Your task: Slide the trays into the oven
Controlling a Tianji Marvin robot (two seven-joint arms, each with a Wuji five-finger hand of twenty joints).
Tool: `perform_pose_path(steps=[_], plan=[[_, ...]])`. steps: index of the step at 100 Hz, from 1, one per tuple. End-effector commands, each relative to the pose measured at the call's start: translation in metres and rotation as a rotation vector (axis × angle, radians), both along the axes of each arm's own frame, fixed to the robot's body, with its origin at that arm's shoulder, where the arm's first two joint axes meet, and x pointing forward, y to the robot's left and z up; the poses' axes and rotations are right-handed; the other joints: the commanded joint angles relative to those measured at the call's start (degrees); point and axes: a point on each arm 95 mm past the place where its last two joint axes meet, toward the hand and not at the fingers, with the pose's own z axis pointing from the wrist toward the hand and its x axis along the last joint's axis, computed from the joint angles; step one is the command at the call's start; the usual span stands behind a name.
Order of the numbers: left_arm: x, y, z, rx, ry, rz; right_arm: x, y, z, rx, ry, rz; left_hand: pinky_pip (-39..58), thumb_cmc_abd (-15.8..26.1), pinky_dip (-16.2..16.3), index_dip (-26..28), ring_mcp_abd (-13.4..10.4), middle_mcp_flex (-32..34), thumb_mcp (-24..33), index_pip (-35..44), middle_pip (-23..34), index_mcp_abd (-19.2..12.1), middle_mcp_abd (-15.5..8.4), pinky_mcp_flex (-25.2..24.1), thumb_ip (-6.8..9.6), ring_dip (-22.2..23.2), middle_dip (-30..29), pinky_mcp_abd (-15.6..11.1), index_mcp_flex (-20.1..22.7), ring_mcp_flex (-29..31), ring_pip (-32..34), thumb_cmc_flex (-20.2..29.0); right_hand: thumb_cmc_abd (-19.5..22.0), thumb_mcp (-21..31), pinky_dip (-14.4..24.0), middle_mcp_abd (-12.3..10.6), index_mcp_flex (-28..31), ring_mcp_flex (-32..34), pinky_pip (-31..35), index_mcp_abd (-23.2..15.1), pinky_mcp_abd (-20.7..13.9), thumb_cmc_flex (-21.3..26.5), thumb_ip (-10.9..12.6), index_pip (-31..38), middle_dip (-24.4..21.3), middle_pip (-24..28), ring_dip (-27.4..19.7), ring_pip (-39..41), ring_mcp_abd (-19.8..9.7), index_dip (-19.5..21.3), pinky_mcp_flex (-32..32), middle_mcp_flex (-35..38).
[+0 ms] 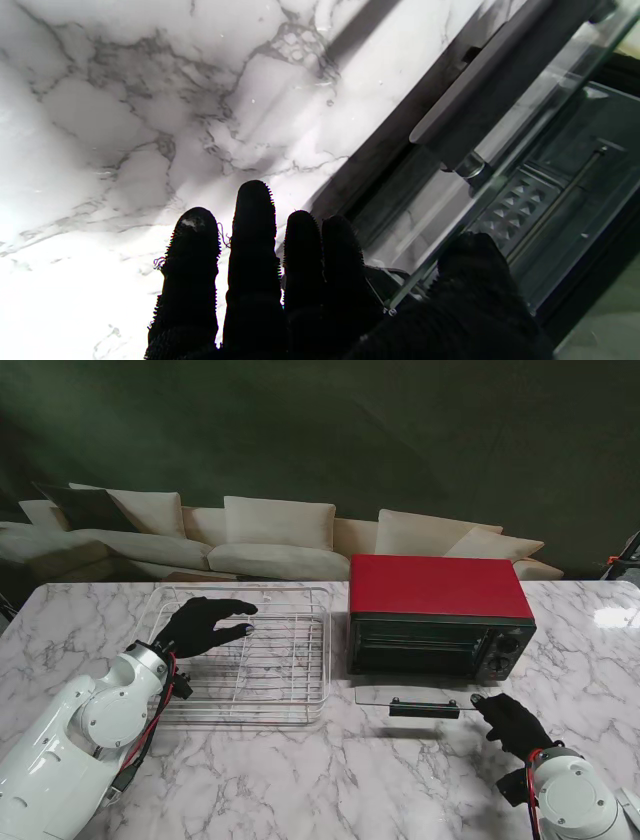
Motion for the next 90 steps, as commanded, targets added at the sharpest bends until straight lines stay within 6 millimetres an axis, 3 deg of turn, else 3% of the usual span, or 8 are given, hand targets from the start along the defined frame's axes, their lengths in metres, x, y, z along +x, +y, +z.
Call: perform_pose_path(steps=[1,42,77,90], plan=[[0.000,0.000,-0.003,0.005,0.015,-0.002,0.000,0.010,0.006,0.050,-0.026,0.023,-0.69,2.39,0.49,0.35,0.03,1.21,-1.61,0.48,0.43,0.89,-0.15,-0.59,-0.74,0.61,0.57,0.86,0.83,0.93,0.78,1.08,-0.95,0.45,1.02,-2.00,0.92,-0.02,0.91,-11.53,0.48,2.03,-0.03,0.73,0.51,2.16,0.72,1.01,-0.70,-1.06,-0.57,0.22],[0.001,0.001,-0.003,0.004,0.013,0.001,0.002,0.013,0.017,0.077,-0.093,0.052,-0.70,2.37,0.47,0.37,0.04,1.25,-1.59,0.52,0.43,0.92,-0.11,-0.60,-0.74,0.62,0.58,0.83,0.90,0.95,0.80,1.07,-1.88,0.26,0.47,-2.62,-0.72,-0.22,-0.27,-19.38,0.70,4.08,-0.45,-2.64,0.75,1.83,0.56,0.57,-0.68,-3.79,-1.02,1.10],[0.000,0.001,-0.003,0.004,0.013,0.002,0.008,0.016,0.022,0.112,-0.119,0.075,-0.73,2.41,0.45,0.36,0.03,1.29,-1.58,0.52,0.44,0.94,-0.11,-0.61,-0.75,0.62,0.58,0.87,0.92,0.99,0.80,1.08,-2.55,-0.19,0.26,-2.60,-2.25,-0.36,-0.85,-25.22,1.03,3.96,-0.59,-12.69,1.02,1.50,0.60,0.14,-0.59,-12.83,-1.40,1.19],[0.000,0.002,-0.004,0.004,0.014,0.002,0.009,0.017,0.022,0.118,-0.121,0.079,-0.75,2.48,0.45,0.36,0.04,1.23,-1.58,0.54,0.40,0.90,-0.10,-0.65,-0.75,0.62,0.57,0.90,0.95,0.93,0.79,1.08,-2.67,-0.29,0.24,-2.63,-2.97,-0.61,-0.95,-26.72,1.02,3.57,-0.61,-13.46,0.76,0.88,0.63,-0.02,-0.53,-14.10,-1.52,1.47]])
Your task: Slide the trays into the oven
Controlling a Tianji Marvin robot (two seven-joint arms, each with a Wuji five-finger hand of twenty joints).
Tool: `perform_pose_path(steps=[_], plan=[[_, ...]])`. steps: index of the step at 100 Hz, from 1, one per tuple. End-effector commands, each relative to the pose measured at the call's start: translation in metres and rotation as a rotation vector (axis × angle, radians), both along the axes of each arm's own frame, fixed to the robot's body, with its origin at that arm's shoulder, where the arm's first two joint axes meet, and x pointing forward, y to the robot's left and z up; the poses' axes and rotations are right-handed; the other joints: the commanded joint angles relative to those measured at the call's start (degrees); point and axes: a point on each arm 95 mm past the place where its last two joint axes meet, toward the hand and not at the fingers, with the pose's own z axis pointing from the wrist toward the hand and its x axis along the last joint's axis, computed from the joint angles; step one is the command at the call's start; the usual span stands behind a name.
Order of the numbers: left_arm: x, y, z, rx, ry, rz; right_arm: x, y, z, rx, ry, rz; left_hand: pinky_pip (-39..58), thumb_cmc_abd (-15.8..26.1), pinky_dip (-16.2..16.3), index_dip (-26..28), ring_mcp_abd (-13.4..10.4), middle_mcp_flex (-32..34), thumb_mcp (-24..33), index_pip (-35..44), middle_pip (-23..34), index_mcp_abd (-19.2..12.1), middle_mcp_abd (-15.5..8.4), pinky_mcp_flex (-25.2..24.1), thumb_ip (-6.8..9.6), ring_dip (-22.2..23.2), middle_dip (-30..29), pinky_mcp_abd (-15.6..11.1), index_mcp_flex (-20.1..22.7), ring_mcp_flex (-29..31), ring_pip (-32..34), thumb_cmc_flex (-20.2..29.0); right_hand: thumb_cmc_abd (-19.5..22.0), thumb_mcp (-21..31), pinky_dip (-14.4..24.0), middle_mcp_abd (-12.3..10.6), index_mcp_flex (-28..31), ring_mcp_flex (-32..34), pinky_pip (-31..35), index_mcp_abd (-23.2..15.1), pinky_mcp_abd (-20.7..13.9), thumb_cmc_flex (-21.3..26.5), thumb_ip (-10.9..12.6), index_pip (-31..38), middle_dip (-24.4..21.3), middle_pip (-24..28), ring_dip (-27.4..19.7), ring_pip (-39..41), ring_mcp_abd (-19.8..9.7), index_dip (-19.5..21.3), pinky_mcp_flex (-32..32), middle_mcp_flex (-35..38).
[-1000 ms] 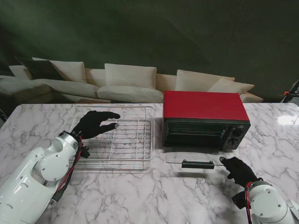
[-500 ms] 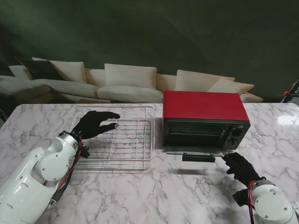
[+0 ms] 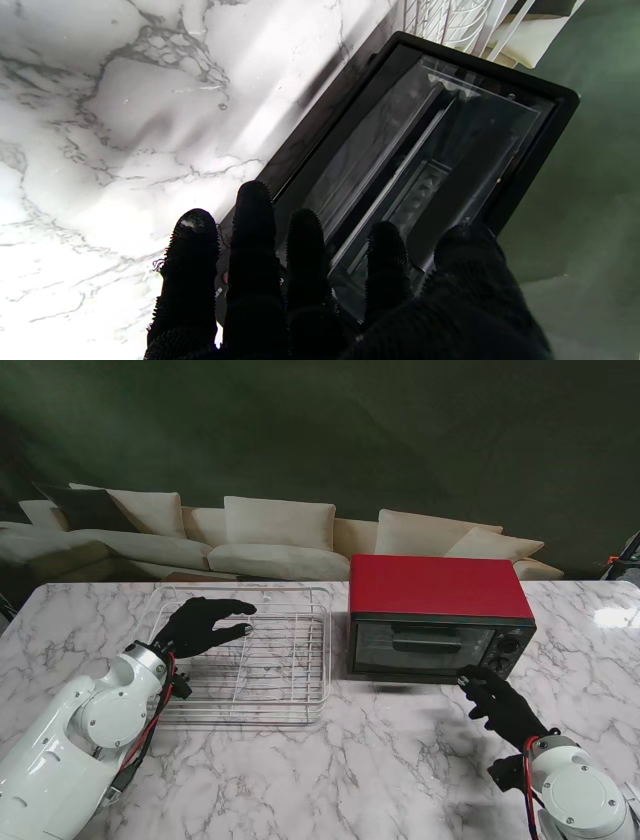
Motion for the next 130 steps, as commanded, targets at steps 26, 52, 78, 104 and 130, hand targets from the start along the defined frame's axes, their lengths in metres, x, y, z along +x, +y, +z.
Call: perform_pose_path(steps=[26,52,78,104,130], plan=[[0.000,0.000,-0.003,0.002,0.012,-0.003,-0.005,0.001,0.005,-0.019,-0.023,0.009,-0.78,2.52,0.45,0.39,0.07,1.17,-1.61,0.56,0.36,0.76,-0.11,-0.68,-0.77,0.61,0.56,0.91,0.95,0.88,0.75,0.91,-1.05,-0.97,0.20,-1.23,-0.68,-1.10,-0.80,-2.99,0.57,-0.04,0.06,0.05,0.41,-0.04,0.48,-0.62,-0.82,-1.50,-1.22,0.02],[-0.002,0.000,0.006,-0.008,-0.013,-0.013,-0.018,0.003,0.034,-0.086,-0.145,0.027,-0.69,2.97,0.53,0.44,-0.09,0.94,-1.79,0.62,0.26,0.70,0.01,-0.56,-0.90,0.59,0.54,0.91,1.06,0.72,0.69,0.27,-3.42,-0.32,-1.09,-1.12,4.01,-3.01,-5.26,-0.64,1.47,-2.16,0.51,0.44,-3.43,-5.98,-3.89,-9.28,-0.99,-1.45,-3.86,-0.96],[-0.012,-0.005,0.040,-0.060,-0.124,-0.039,-0.021,0.025,0.084,-0.164,-0.396,0.121,0.13,3.38,1.03,0.50,-0.16,0.84,-1.72,0.63,0.24,0.83,0.15,-0.08,-1.02,0.71,0.62,1.03,1.17,0.81,0.81,-0.29,-5.90,1.12,-8.75,-2.72,11.90,-3.12,-16.92,1.09,2.93,-4.08,1.01,-2.09,-12.60,-14.27,-12.81,-25.01,-2.17,-3.26,-6.49,1.88],[-0.038,-0.024,0.064,-0.195,-0.291,-0.079,-0.010,0.068,0.117,-0.145,-0.685,0.249,3.34,3.89,2.41,0.79,-0.68,-0.53,-1.72,0.81,0.55,0.71,0.14,0.55,-1.04,1.38,1.15,0.37,0.53,1.10,1.51,-0.43,-6.97,1.28,-11.46,-6.21,15.35,-1.11,-19.79,-1.49,3.40,-6.64,0.90,-2.45,-15.96,-17.56,-15.44,-29.77,-3.87,-4.86,-6.07,6.50],[-0.056,-0.052,0.052,-0.329,-0.350,-0.097,0.011,0.101,0.112,0.038,-0.807,0.303,9.07,4.48,3.58,1.50,-1.14,0.16,-1.66,1.93,3.06,1.36,0.04,1.07,-0.71,3.66,2.77,-0.69,0.75,2.78,3.85,-0.01,-7.85,1.62,-12.12,-7.72,16.18,0.43,-19.63,-2.78,3.63,-7.68,0.96,-1.72,-16.32,-17.67,-16.09,-30.60,-5.10,-5.00,-4.66,9.24]])
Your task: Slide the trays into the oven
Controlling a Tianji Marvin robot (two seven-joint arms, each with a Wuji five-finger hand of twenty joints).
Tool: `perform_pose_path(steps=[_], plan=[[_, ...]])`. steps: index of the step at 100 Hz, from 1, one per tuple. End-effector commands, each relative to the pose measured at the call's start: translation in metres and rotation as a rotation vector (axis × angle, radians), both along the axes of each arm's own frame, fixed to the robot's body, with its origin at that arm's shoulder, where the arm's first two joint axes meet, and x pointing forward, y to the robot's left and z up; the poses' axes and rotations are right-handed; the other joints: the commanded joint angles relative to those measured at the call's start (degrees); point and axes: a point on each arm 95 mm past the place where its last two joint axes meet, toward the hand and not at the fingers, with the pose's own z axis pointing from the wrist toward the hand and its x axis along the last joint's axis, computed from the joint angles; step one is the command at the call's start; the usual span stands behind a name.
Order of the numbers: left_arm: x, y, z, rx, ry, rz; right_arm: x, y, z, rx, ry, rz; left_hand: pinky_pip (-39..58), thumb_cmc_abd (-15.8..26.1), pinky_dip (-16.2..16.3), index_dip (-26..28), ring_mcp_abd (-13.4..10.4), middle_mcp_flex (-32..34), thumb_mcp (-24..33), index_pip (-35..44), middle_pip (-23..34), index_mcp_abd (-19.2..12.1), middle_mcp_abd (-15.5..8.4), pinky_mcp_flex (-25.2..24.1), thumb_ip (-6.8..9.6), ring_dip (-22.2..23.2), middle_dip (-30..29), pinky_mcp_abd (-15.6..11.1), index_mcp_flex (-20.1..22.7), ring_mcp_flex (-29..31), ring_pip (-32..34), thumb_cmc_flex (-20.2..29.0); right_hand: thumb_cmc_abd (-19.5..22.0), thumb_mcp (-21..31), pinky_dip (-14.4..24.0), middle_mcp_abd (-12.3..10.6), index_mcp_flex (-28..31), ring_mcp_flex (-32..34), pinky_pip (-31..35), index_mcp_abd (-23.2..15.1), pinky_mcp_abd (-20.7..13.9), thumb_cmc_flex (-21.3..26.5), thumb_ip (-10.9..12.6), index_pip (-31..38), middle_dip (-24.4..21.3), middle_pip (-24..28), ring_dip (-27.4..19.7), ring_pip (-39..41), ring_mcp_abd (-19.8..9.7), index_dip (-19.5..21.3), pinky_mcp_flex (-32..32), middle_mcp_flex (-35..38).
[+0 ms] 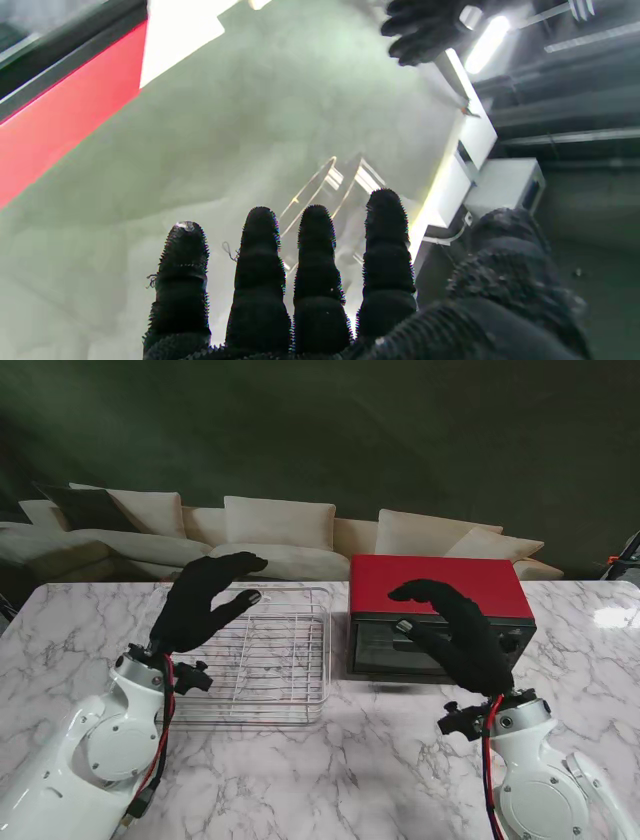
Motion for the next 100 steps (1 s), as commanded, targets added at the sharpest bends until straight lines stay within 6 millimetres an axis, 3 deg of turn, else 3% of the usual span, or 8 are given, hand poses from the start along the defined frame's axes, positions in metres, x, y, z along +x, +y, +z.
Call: perform_pose_path(steps=[1,37,38,40,47,100], plan=[[-0.002,-0.010,-0.013,0.002,0.055,-0.025,0.005,0.005,-0.007,0.045,0.028,0.020,2.15,2.82,1.37,0.79,-0.99,0.26,-1.69,0.90,1.80,1.37,0.09,-0.23,-0.70,1.29,1.26,-0.72,0.79,1.13,1.49,0.03,-0.74,0.72,-0.55,-1.91,1.21,1.42,-0.78,-2.75,0.68,-1.27,0.88,0.08,-0.61,-1.08,-0.89,-2.08,-2.20,-1.21,0.29,1.45],[0.005,-0.011,-0.065,-0.013,0.280,0.026,0.039,0.019,-0.062,0.162,0.203,0.069,3.62,3.15,1.27,0.71,-0.75,-0.02,-1.59,1.23,2.88,2.01,0.42,-1.18,-0.56,2.10,1.78,-0.79,0.46,0.65,1.90,0.30,-0.81,2.89,-1.34,-3.36,1.36,1.31,-1.11,-3.55,0.08,-1.99,0.75,0.84,-0.59,-1.54,-1.52,-3.05,-3.82,-1.58,-0.38,1.93],[0.005,-0.011,-0.066,-0.012,0.285,0.028,0.040,0.019,-0.063,0.164,0.210,0.070,3.62,3.16,1.26,0.70,-0.69,-0.02,-1.62,1.23,2.90,1.95,0.46,-1.20,-0.57,2.11,1.79,-0.79,0.45,0.62,1.90,0.26,-2.14,8.29,-1.18,-3.35,1.47,1.42,-1.39,-3.49,-0.15,-4.82,-0.04,1.06,-0.27,-2.06,-1.37,-3.23,-3.80,-2.93,-0.39,2.08],[0.005,-0.011,-0.068,-0.012,0.293,0.033,0.041,0.020,-0.066,0.163,0.221,0.069,3.62,3.20,1.24,0.69,-0.72,-0.07,-1.58,1.26,2.92,2.01,0.44,-1.25,-0.55,2.12,1.80,-0.75,0.48,0.54,1.88,0.32,-3.32,12.73,-1.11,-3.02,1.78,1.55,-1.74,-3.29,0.46,-6.79,-0.55,1.43,-0.05,-2.30,-1.26,-3.29,-3.53,-3.75,-0.52,2.41],[0.007,-0.009,-0.074,-0.013,0.312,0.043,0.043,0.018,-0.071,0.128,0.253,0.077,3.58,3.20,1.17,0.65,-0.65,0.01,-1.62,1.31,3.02,2.05,0.47,-1.37,-0.56,2.15,1.82,-0.77,0.55,0.46,1.86,0.30,-2.91,14.89,-1.15,-3.59,1.47,1.27,-2.16,-3.88,0.04,-7.80,-0.75,1.31,-0.14,-2.54,-1.34,-3.51,-4.10,-3.87,-0.64,2.24],[0.009,0.005,-0.072,0.027,0.305,0.062,0.047,0.015,-0.078,0.112,0.275,0.075,3.10,3.18,0.80,0.28,-0.38,0.43,-1.66,1.00,2.53,2.08,0.58,-1.69,-0.61,1.96,1.64,-0.44,0.50,0.13,1.33,0.28,-4.13,17.96,-0.70,-3.58,1.40,1.93,-2.26,-4.13,0.25,-9.58,-1.04,1.30,-0.19,-2.23,-1.48,-3.56,-4.27,-3.08,-0.04,2.81]])
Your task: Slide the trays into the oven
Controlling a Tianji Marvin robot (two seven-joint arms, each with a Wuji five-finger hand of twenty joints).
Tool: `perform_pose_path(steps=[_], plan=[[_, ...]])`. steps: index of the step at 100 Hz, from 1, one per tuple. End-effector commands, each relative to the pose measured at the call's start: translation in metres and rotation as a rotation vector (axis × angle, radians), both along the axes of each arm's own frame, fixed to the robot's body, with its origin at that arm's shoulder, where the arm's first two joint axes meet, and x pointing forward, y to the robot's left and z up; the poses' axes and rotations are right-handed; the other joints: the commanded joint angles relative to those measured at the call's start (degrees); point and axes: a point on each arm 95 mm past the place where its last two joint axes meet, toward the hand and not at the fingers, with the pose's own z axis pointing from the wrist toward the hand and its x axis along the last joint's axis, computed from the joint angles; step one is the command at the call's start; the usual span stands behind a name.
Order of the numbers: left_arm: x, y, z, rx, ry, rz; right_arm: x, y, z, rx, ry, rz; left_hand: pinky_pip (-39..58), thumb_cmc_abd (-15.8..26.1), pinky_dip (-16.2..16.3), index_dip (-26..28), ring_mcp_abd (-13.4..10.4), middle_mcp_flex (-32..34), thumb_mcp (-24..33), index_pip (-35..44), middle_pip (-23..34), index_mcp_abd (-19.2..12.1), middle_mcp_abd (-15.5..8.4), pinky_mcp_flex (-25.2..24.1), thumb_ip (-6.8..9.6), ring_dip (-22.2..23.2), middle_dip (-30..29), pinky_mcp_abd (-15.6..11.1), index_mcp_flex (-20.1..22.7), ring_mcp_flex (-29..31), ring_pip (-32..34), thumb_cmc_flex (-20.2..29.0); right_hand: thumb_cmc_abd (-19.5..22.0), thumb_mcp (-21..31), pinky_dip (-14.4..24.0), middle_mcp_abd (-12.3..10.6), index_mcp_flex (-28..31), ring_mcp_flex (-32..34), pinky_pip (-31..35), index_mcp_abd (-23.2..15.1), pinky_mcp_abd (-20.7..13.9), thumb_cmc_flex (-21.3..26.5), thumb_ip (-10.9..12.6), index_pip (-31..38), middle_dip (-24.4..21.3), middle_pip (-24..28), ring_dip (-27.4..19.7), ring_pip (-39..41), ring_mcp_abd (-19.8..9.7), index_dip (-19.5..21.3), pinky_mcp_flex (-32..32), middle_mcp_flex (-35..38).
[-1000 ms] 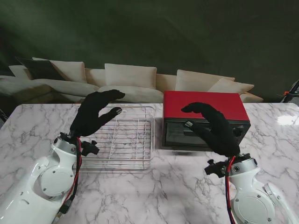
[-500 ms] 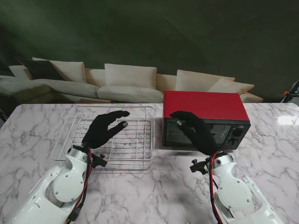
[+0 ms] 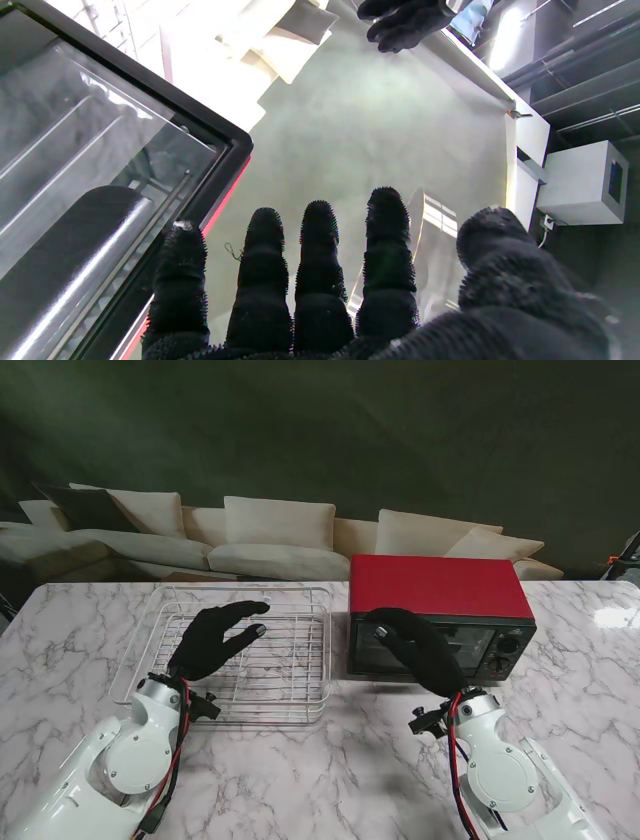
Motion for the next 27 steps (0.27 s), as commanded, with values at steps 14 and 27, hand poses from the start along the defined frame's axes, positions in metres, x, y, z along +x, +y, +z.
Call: perform_pose_path(steps=[14,27], plan=[[0.0046,0.0013,-0.0031,0.009,0.016,-0.003,0.0048,0.0017,-0.0038,-0.022,0.013,0.008,0.99,2.64,0.76,0.19,-0.44,0.43,-1.69,0.25,0.45,0.61,0.42,-1.04,-0.61,0.42,0.52,-0.44,0.51,-0.40,0.77,0.28,-0.72,1.59,0.13,-2.23,0.81,1.21,-0.97,-3.63,-0.31,-3.51,-1.24,-0.15,0.23,-0.91,-0.81,-1.52,-2.35,-0.13,-0.46,0.21],[0.0055,0.0013,-0.0049,0.011,0.026,-0.002,0.0072,0.0020,-0.0057,-0.026,0.018,0.006,0.95,2.60,0.75,0.18,-0.35,0.41,-1.69,0.25,0.43,0.65,0.42,-1.09,-0.61,0.43,0.54,-0.34,0.53,-0.44,0.75,0.26,-0.72,1.94,0.17,-2.17,0.67,1.05,-1.07,-3.73,-0.35,-3.69,-1.30,-0.11,0.25,-0.87,-0.82,-1.56,-2.39,-0.03,-0.57,0.05]])
